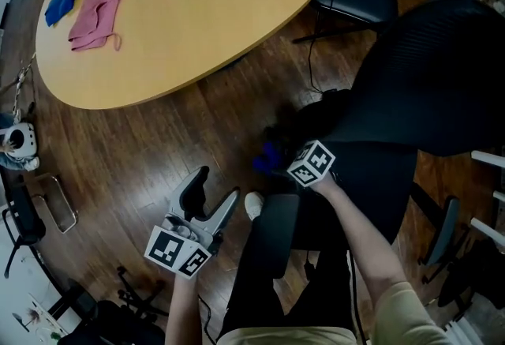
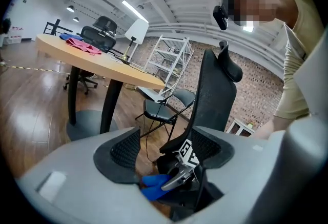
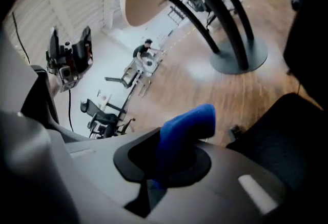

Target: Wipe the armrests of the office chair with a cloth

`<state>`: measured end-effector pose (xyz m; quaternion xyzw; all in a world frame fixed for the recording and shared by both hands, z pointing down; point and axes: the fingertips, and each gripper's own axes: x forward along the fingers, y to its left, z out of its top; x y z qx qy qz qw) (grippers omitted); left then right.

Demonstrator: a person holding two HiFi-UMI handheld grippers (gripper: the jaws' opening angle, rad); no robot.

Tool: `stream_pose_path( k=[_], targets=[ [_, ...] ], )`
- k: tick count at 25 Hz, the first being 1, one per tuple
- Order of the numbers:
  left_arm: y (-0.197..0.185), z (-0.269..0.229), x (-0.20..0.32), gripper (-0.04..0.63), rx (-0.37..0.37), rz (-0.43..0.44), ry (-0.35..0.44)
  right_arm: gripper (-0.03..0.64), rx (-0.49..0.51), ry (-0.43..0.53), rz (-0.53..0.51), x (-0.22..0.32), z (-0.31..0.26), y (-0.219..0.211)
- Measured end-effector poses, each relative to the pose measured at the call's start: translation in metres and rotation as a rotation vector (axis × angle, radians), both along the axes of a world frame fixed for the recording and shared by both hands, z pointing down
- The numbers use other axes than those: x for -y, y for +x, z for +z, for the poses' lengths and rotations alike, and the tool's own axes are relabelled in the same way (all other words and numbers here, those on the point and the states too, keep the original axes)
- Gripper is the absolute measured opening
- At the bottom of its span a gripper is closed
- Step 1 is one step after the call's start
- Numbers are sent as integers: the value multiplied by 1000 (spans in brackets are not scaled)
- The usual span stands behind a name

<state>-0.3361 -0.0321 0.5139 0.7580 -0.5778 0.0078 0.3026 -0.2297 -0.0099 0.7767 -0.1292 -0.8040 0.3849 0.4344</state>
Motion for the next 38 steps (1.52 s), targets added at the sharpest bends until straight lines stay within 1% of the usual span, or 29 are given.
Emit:
stream_pose_path(
  k=[1,3,5,7,8,9,11,13,16,18,20,22,23,24,25,26,28,29,31,32,33,35,36,37,38],
  targets=[
    [-2,1,1,304,-4,2,2,20,-39,-36,-45,-7,4,3],
    [-5,2,3,304,-10,5,6,20,-81,-94,-74,-13,4,6],
    [-5,3,3,304,-16,7,5,18,-56,-118,-63,-16,-3,6],
    [-2,3,3,304,-24,9,7,20,29,-140,-47,-18,-20,6],
    [0,2,3,303,-27,10,10,18,74,-174,-23,-19,-30,6],
    [1,2,3,302,-30,11,12,18,111,-228,15,-19,-41,7],
    [4,1,1,302,-37,12,13,18,172,-367,111,-20,-61,12],
    [7,-1,-1,302,-53,10,15,18,255,-490,195,-20,-83,17],
    [9,-2,-5,301,-77,3,22,18,430,-657,282,-20,-120,23],
    [9,-2,-8,301,-77,-5,24,18,549,-770,316,-22,-141,26],
    [10,-2,-12,301,-72,-16,24,11,631,-843,347,-23,-154,28],
    [13,-2,-18,301,-68,-28,24,12,671,-872,395,-22,-156,30],
    [14,-3,-21,301,-65,-33,25,12,682,-865,416,-21,-155,30],
    [17,-5,-23,299,-60,-35,27,14,686,-832,432,-20,-154,31],
    [19,-7,-25,301,-52,-36,31,15,677,-768,447,-19,-151,32],
    [21,-9,-28,301,-44,-36,35,16,652,-682,461,-17,-146,34],
    [24,-13,-35,300,-29,-43,43,17,567,-505,488,-15,-130,43],
    [25,-15,-40,300,-21,-51,46,18,523,-434,504,-16,-122,49],
    [28,-18,-52,301,-9,-72,51,18,444,-337,532,-21,-111,67],
    [30,-20,-57,301,-6,-85,54,18,394,-301,516,-29,-105,77],
    [32,-22,-63,300,-6,-98,57,18,323,-264,464,-42,-98,87],
    [37,-26,-76,299,-11,-119,61,18,171,-197,283,-82,-82,105],
    [39,-27,-82,299,-14,-126,60,18,136,-185,210,-102,-78,108],
    [43,-27,-89,299,-18,-131,58,18,139,-196,180,-118,-77,104],
    [46,-27,-94,299,-21,-135,54,18,163,-226,190,-129,-78,96]
  ],
)
